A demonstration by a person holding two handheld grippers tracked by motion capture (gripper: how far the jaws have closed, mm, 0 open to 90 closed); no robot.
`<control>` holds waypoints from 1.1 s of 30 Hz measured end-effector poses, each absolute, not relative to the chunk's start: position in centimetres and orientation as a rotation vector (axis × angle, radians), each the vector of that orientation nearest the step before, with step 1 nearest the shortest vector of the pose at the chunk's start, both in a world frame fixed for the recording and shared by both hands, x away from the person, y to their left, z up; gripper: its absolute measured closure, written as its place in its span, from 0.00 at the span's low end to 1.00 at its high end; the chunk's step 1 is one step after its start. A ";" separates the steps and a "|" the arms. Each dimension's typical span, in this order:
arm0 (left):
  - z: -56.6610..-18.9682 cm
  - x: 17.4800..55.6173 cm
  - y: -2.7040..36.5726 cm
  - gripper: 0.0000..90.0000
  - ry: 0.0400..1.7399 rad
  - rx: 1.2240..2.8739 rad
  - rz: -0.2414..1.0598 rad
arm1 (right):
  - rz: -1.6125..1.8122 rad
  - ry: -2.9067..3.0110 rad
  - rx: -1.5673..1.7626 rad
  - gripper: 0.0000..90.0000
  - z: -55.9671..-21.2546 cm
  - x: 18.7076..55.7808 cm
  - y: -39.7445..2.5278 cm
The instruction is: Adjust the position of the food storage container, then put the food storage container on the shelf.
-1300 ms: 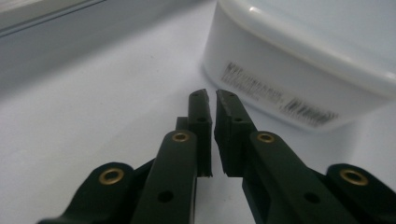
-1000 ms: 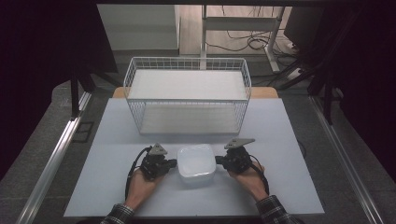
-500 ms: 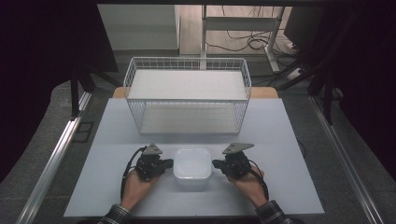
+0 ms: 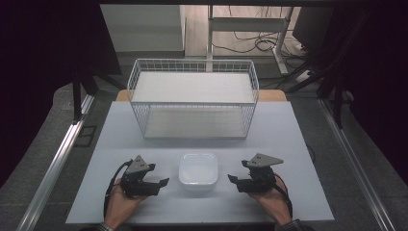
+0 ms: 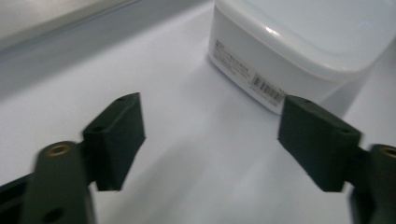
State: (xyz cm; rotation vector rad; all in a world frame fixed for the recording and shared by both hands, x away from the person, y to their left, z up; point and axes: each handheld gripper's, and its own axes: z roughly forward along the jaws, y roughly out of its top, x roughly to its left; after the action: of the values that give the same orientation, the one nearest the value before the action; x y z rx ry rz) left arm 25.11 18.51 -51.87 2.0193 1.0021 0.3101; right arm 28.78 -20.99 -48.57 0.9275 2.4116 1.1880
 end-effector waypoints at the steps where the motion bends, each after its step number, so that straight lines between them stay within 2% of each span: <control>1: -51.9 25.1 18.5 0.21 1.002 2.019 0.310 | 1.189 2.406 0.931 0.19 -48.6 28.7 -21.2; 3: -52.0 24.6 19.0 0.17 1.000 2.001 0.286 | 1.184 2.399 0.940 0.10 -48.8 28.5 -21.6; 4: -52.1 24.3 19.2 0.17 0.995 1.988 0.280 | 1.184 2.399 0.940 0.10 -48.8 28.5 -21.6; 5: -52.1 24.1 19.5 0.13 0.989 1.976 0.278 | 1.148 2.390 0.940 0.05 -49.0 28.2 -22.0; 8: -52.5 23.6 19.9 0.09 0.987 1.972 0.270 | 1.125 2.394 0.929 0.02 -49.3 27.9 -22.3; 15: -52.8 23.7 19.7 0.03 0.978 1.986 0.285 | 1.140 2.394 0.944 0.02 -49.7 28.0 -22.7; 33: -52.7 24.3 19.4 0.02 1.005 1.980 0.297 | 1.145 2.396 0.935 0.01 -49.8 28.3 -22.5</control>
State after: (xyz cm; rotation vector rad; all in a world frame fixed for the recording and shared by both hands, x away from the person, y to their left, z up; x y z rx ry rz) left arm 24.28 19.45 -52.70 1.9801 1.0046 0.2973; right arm 28.26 -22.45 -49.83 0.9347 2.3963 1.1446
